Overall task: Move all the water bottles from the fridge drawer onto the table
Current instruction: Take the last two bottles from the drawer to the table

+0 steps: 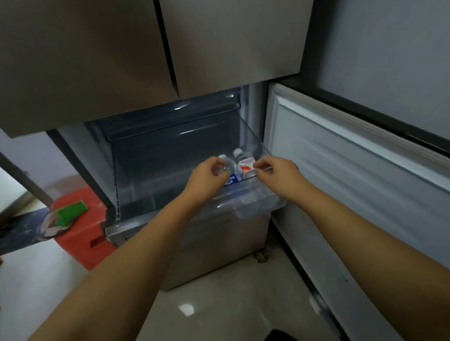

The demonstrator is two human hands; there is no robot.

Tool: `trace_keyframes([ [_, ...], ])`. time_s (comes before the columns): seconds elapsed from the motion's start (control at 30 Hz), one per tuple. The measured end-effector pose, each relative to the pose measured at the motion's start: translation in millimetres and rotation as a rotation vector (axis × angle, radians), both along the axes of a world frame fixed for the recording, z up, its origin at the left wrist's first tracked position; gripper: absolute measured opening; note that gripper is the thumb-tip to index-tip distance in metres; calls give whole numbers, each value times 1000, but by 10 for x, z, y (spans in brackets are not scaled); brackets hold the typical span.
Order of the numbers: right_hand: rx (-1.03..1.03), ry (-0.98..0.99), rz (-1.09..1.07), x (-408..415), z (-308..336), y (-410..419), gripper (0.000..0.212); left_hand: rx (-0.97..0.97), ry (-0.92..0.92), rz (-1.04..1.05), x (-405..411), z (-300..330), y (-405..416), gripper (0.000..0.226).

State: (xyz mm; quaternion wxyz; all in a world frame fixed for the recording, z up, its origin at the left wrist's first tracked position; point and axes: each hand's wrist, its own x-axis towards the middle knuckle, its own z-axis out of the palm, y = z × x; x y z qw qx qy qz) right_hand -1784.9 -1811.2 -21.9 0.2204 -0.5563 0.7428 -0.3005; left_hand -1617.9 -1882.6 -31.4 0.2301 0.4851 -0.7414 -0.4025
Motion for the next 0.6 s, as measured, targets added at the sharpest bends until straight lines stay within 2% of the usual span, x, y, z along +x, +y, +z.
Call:
trace_keyframes([
  [0.13,48,-2,9,-175,-29,-484,23,85,24,34,-163,-125,-338,27],
  [0.47,609,4,210,-424,-403,-1463,43,485,-177,115,-614,-521,-1068,33],
  [0.57,690,63,245,-445,-533,-1646,29,694,-155,136,-722,-613,-1091,25],
  [0.6,707,93,262,-440,-515,-1692,22,750,-156,147,-736,-673,-1102,29],
])
